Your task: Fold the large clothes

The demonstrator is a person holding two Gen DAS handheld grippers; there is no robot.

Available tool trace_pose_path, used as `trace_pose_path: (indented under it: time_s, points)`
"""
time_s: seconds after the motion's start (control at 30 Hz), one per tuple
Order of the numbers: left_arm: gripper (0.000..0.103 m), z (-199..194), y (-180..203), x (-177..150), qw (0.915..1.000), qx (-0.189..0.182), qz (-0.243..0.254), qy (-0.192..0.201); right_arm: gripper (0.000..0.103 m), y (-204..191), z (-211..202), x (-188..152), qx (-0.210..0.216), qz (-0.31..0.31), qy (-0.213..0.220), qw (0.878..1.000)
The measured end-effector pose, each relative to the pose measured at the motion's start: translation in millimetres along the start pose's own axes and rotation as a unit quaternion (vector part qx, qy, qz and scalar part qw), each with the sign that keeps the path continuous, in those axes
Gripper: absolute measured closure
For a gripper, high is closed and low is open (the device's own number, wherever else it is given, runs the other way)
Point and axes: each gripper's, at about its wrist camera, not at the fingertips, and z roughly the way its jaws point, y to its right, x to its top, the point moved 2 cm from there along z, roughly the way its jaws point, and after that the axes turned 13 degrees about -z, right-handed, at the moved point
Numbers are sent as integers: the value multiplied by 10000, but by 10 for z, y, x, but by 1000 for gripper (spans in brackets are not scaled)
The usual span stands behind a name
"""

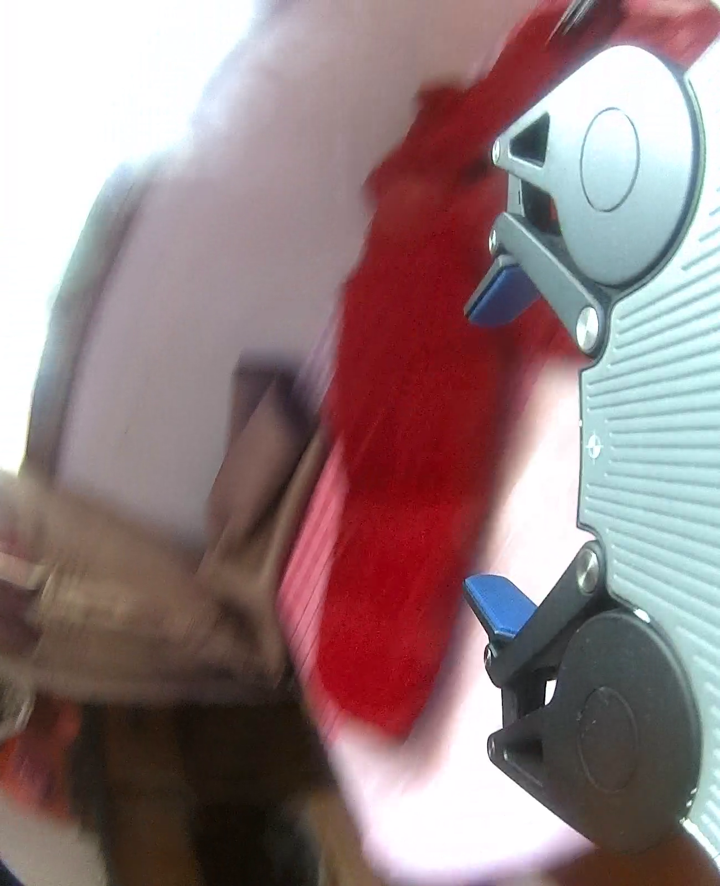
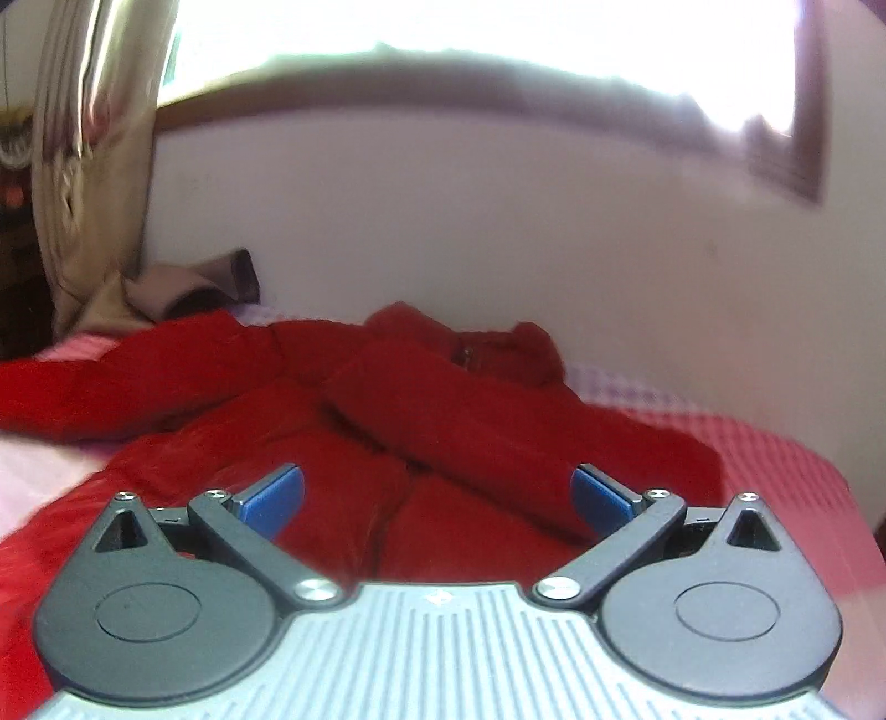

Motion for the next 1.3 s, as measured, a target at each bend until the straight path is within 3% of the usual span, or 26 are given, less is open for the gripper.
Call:
trace_pose_path:
  time_s: [0.07,0.17,0.3,0.33,0.37,0.4,0.43,0.53,0.63,0.7,0.8,0.87,0.97,1.0,1.07,1.13,1.17,1.2,1.3]
  points:
    - [3,94,184,-225,9993,-202,307,-75,0,-143,359,71,-55,-185,-121,9997]
    - [3,268,326,-495,9969,-197,722,-229,0,-359,795,164,-342,-532,-178,9978]
    - [3,444,221,-740,9951,107,931,-316,0,-584,1352,198,-663,-1282,-522,9882]
    - [3,443,186,-796,9952,118,900,-366,4,-582,1465,200,-771,-1440,-599,9847]
    - [3,455,143,-819,9960,97,806,-375,43,-529,1506,208,-744,-1412,-590,9854]
    - [2,468,106,-804,9966,66,738,-360,73,-400,1552,212,-545,-1183,-654,9893]
    - [1,489,64,-770,9969,48,696,-357,90,-219,1583,210,-446,-845,-791,9923]
    - [0,547,44,-743,9973,83,605,-400,92,326,1349,187,-648,-426,-440,9960]
    - [0,539,59,-745,9970,115,681,-358,92,1156,772,-15,-1164,251,-134,9928]
    - [0,534,74,-759,9967,130,720,-339,92,1779,288,-255,-1692,613,-20,9837]
    - [0,531,90,-776,9967,145,751,-289,92,2603,-247,-704,-2391,1020,-266,9653]
    - [0,525,102,-785,9964,154,788,-261,92,3125,-481,-1115,-2565,1614,-536,9515]
    - [0,524,121,-792,9959,106,864,-263,89,3629,-666,-1783,-2489,2546,-922,9299]
    - [0,525,125,-788,9956,81,884,-299,89,3704,-709,-1984,-2434,2837,-1045,9216]
    - [1,505,143,-769,9948,103,945,-364,74,3730,-820,-2343,-2290,3434,-1095,9043]
    - [1,422,166,-735,9935,85,1065,-399,59,3607,-992,-2605,-2148,3884,-933,8912]
    - [1,343,170,-714,9927,34,1141,-390,57,3497,-1072,-2653,-2061,4005,-799,8892]
    - [1,274,169,-699,9921,-17,1195,-371,56,3353,-1202,-2661,-1869,4073,-618,8918]
    - [0,24,131,-664,9902,-179,1367,-222,50,2758,-1552,-2661,-885,3886,-109,9171]
